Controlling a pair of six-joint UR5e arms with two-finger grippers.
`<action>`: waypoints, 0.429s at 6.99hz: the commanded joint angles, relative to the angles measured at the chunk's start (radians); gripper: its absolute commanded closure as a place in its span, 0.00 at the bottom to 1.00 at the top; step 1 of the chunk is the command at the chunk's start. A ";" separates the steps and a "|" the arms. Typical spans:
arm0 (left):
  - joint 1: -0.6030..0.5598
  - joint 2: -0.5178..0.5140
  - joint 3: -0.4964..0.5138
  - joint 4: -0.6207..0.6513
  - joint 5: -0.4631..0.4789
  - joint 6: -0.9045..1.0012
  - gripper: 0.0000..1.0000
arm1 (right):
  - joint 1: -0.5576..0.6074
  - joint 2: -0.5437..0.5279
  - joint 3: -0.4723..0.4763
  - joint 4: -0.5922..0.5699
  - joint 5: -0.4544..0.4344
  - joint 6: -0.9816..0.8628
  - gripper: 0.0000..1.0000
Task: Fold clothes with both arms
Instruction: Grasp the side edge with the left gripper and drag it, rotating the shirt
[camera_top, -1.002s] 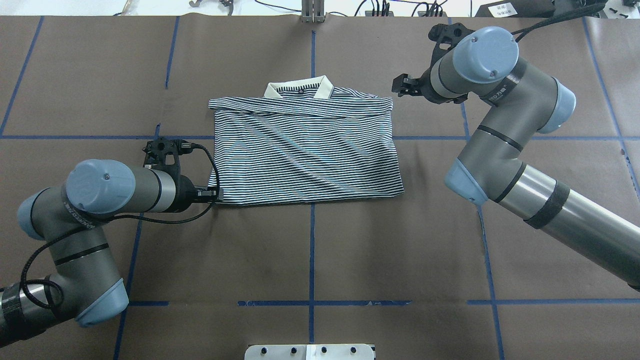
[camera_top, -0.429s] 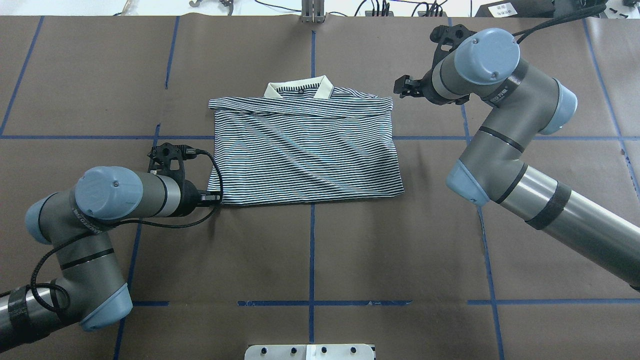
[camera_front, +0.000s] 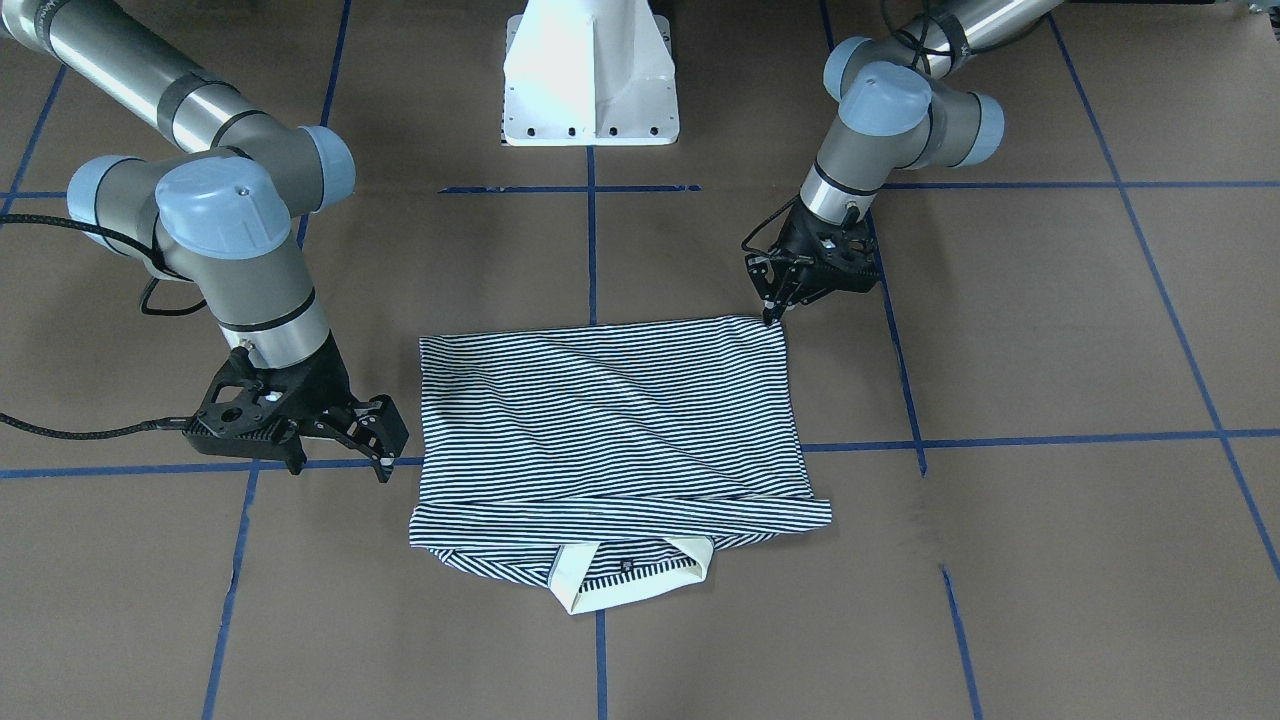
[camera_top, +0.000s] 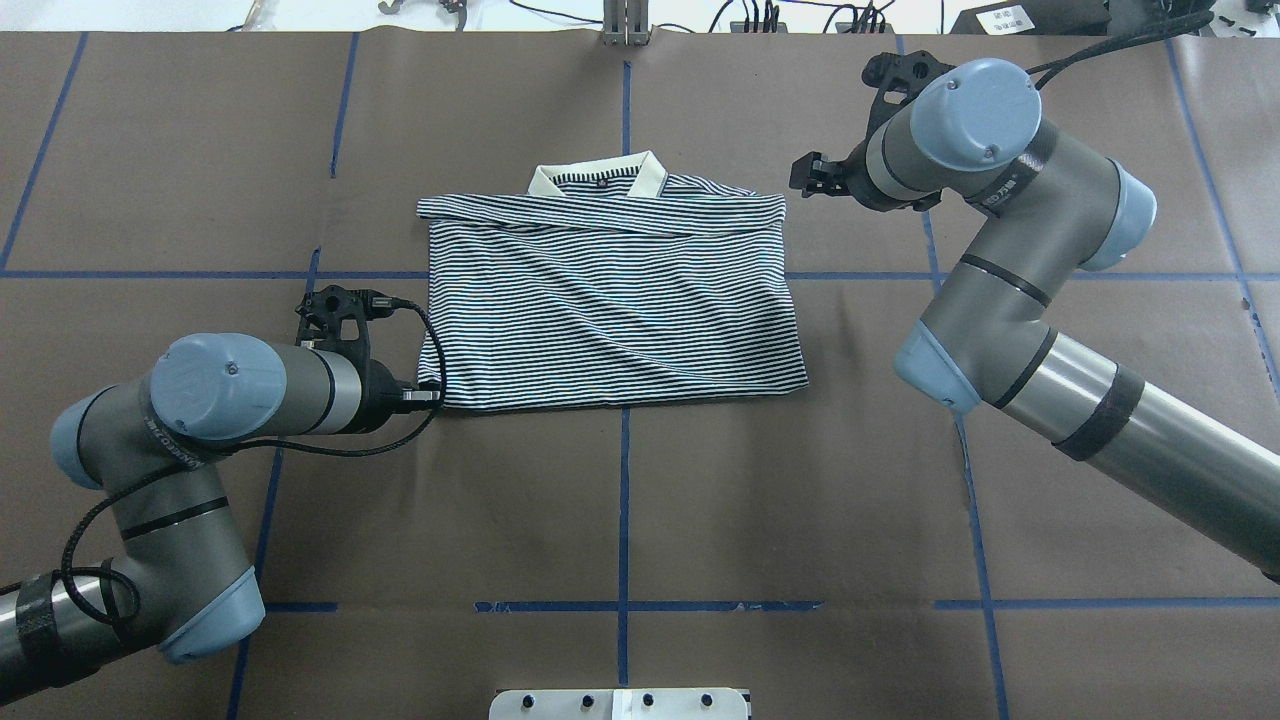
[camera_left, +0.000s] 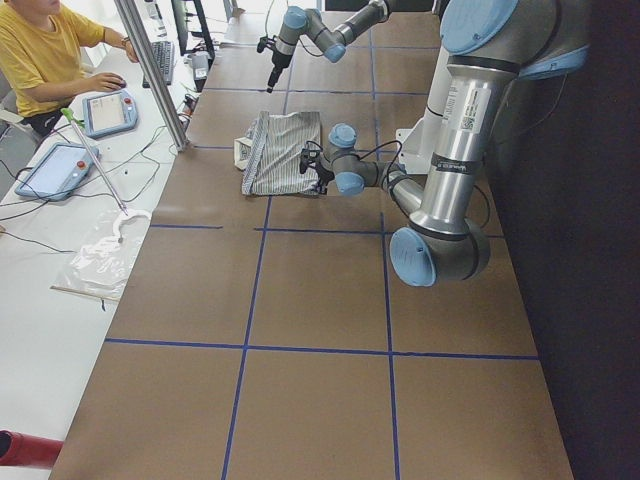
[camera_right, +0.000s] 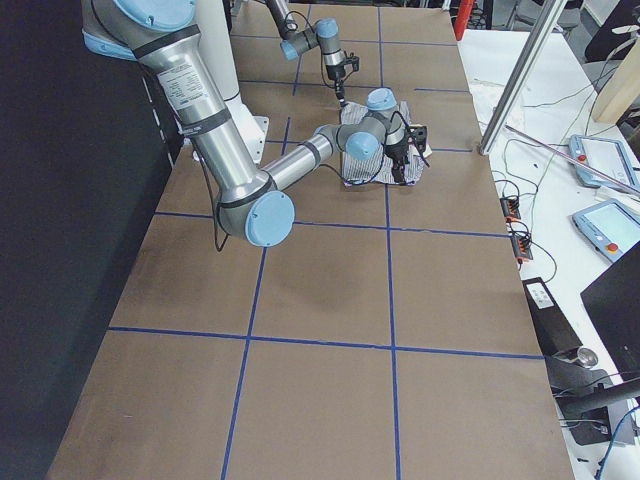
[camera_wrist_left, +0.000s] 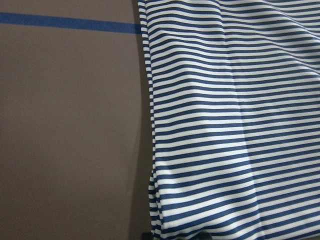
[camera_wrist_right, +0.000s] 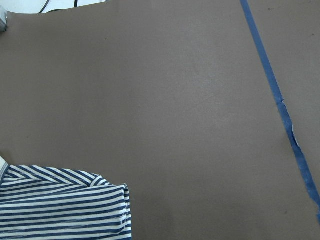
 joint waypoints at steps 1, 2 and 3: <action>-0.013 0.017 0.001 0.000 0.003 0.017 1.00 | 0.000 -0.002 0.000 -0.001 -0.003 0.000 0.00; -0.049 0.017 0.003 0.000 0.004 0.104 1.00 | 0.000 -0.002 0.000 -0.001 -0.004 0.000 0.00; -0.120 0.014 0.045 -0.002 0.001 0.194 1.00 | 0.000 -0.002 0.000 -0.001 -0.006 0.000 0.00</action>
